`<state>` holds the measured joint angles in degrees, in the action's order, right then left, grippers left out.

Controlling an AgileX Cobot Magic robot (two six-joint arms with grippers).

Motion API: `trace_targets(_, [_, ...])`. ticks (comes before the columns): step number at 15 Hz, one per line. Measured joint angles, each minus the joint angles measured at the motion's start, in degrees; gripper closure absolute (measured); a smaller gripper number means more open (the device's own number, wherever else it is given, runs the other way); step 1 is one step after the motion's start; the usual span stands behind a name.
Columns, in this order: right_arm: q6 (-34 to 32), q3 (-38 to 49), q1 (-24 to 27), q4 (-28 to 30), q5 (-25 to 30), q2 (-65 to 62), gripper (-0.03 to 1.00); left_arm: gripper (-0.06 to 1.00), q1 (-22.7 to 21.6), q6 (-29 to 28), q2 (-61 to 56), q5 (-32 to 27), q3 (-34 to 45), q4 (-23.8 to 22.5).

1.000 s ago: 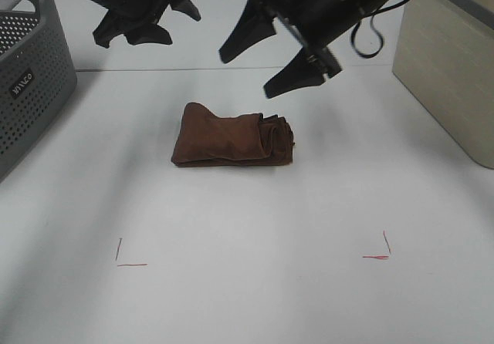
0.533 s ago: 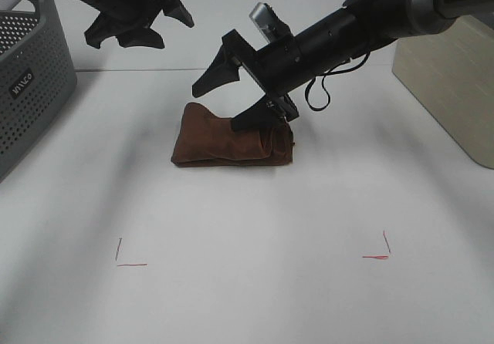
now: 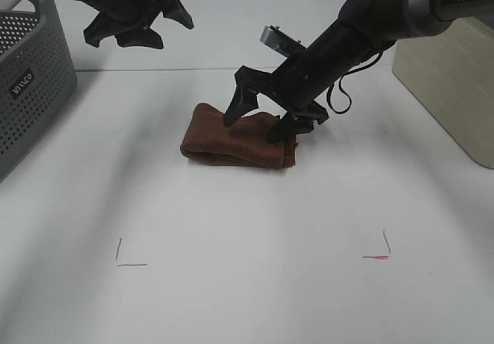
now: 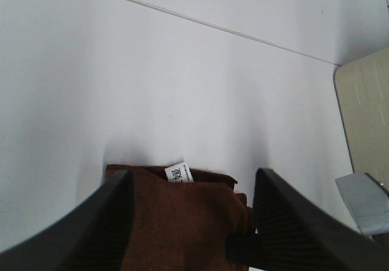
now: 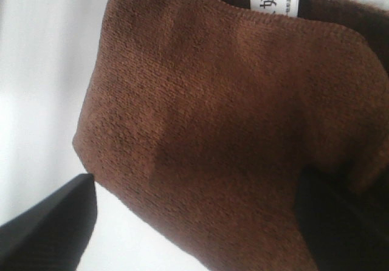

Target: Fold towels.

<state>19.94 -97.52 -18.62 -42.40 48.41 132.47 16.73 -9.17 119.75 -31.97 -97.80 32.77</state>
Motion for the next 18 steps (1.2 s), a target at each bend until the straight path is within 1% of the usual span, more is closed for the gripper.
trace_targets(1, [-1.15, -0.29, 0.00, 2.46, 0.86, -1.15, 0.13, 0.38, 0.00, 0.00, 0.00, -0.97, 0.00, -0.80])
trace_targets(2, [-1.49, -0.40, 0.00, 3.61, 1.03, -1.78, 0.13, 0.38, 0.00, 0.00, -0.17, -1.78, 0.00, -1.49])
trace_targets(3, [-3.67, -0.40, 0.00, 6.76, 1.43, -4.01, 0.13, 0.38, 0.00, 0.29, -0.80, -3.61, 0.00, -3.50])
trace_targets(5, [-8.48, -0.46, 0.00, 13.64, 3.78, -9.40, 0.13, 0.38, 0.00, 1.09, -3.95, -7.56, 0.00, -10.03])
trace_targets(8, [-15.24, -0.52, 0.00, 22.46, 9.97, -17.25, 0.13, 0.38, 0.00, 1.09, -10.03, -16.62, 0.00, -20.17])
trace_targets(10, [-19.54, -0.52, 0.00, 28.02, 13.92, -22.12, 0.13, 0.38, 0.00, 1.09, -13.98, -23.84, 0.00, -24.92])
trace_targets(11, [-20.97, -0.52, 0.00, 30.19, 15.81, -24.47, 0.13, 0.38, 0.00, 1.09, -16.10, -26.47, 0.00, -26.47])
trace_targets(13, [-22.23, -0.46, 0.00, 33.46, 19.48, -29.39, 0.13, 0.38, 0.00, 1.09, -20.17, -31.63, 0.00, -29.56])
trace_targets(15, [-22.80, 1.38, 0.00, 35.70, 20.68, -34.72, 0.13, 0.38, 0.00, 1.15, -25.73, -36.10, 1.60, -32.77])
trace_targets(16, [-23.26, 4.98, 0.00, 36.50, 20.74, -39.48, 0.13, 0.38, 0.00, 1.15, -30.48, -37.07, 4.81, -34.43])
trace_targets(18, [-23.38, 11.29, 0.00, 36.55, 20.86, -46.01, 0.13, 0.38, 0.00, 1.26, -39.42, -37.41, 12.03, -35.41])
